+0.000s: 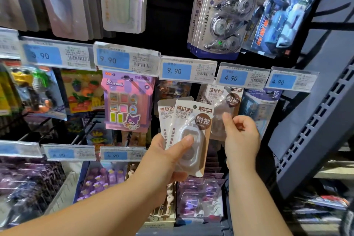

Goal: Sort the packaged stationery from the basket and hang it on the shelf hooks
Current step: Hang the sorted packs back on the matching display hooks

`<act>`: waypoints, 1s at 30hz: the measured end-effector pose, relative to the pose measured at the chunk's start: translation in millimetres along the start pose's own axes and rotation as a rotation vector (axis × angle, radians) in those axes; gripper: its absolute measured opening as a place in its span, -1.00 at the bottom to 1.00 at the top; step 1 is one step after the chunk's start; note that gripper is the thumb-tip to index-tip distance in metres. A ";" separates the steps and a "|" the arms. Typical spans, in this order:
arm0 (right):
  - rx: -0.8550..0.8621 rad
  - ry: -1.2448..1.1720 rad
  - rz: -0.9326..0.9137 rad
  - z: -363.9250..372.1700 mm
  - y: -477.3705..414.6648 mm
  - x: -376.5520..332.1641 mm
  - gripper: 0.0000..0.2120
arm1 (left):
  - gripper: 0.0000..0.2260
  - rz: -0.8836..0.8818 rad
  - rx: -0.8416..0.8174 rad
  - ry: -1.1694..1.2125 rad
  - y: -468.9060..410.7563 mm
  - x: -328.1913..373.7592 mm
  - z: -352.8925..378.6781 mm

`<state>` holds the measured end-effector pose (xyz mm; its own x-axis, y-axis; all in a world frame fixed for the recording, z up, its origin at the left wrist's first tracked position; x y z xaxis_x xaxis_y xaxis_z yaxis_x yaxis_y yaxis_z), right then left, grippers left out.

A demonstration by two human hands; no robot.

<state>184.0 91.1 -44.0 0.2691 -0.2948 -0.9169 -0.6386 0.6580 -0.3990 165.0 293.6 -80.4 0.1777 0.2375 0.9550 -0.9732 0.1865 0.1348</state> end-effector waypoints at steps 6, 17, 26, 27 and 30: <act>0.036 0.070 0.006 -2.5 7.2 1.7 -0.83 | -0.60 -0.002 0.000 0.007 -3.8 -0.6 2.8; -0.752 -0.272 0.165 30.1 48.1 -15.9 -0.76 | -0.71 0.059 -0.019 0.032 -2.9 9.7 13.4; -0.586 -0.487 0.260 17.7 40.0 -11.4 -0.71 | -0.68 0.019 0.070 -0.054 -6.6 2.4 2.1; -0.531 -0.494 0.258 14.3 35.7 -9.4 -0.73 | -0.70 0.012 0.059 -0.051 -7.1 1.1 3.1; -0.397 -0.484 0.237 5.0 26.6 -5.9 -0.72 | -0.76 0.010 0.053 -0.043 -8.1 -2.6 2.6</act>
<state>169.0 113.7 -49.2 0.3226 0.2313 -0.9178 -0.9122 0.3346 -0.2363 172.0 289.0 -83.2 0.1623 0.1982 0.9666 -0.9816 0.1328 0.1375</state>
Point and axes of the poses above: each hand's wrist, its own y-axis away from the middle knuckle, its own z-axis out of the palm, x = y × z, the point moved 7 cm from there along -y, towards the middle knuckle, and after that the axes turned 3 degrees about -y, right-handed, at the moved point
